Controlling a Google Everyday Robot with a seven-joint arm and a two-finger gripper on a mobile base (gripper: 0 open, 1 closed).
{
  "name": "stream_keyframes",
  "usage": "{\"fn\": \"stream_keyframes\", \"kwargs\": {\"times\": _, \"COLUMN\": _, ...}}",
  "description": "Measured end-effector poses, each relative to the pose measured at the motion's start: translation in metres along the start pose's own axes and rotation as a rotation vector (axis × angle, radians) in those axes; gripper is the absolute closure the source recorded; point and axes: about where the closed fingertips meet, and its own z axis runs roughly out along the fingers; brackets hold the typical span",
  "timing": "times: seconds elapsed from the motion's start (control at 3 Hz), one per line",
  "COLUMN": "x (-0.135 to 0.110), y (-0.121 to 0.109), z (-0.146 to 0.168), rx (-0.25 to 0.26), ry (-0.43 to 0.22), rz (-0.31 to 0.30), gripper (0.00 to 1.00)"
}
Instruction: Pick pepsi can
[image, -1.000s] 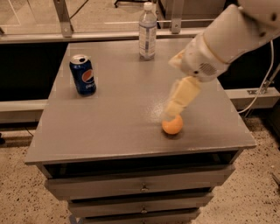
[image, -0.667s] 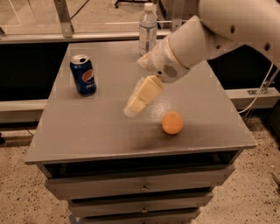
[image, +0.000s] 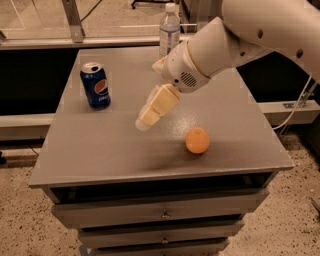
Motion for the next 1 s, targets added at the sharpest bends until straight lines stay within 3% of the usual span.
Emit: {"fn": "stream_keyframes", "kwargs": {"times": 1.0, "x": -0.089, "y": -0.037, "z": 0.151, "rx": -0.112, "ry": -0.414, "rz": -0.031, "gripper": 0.0}}
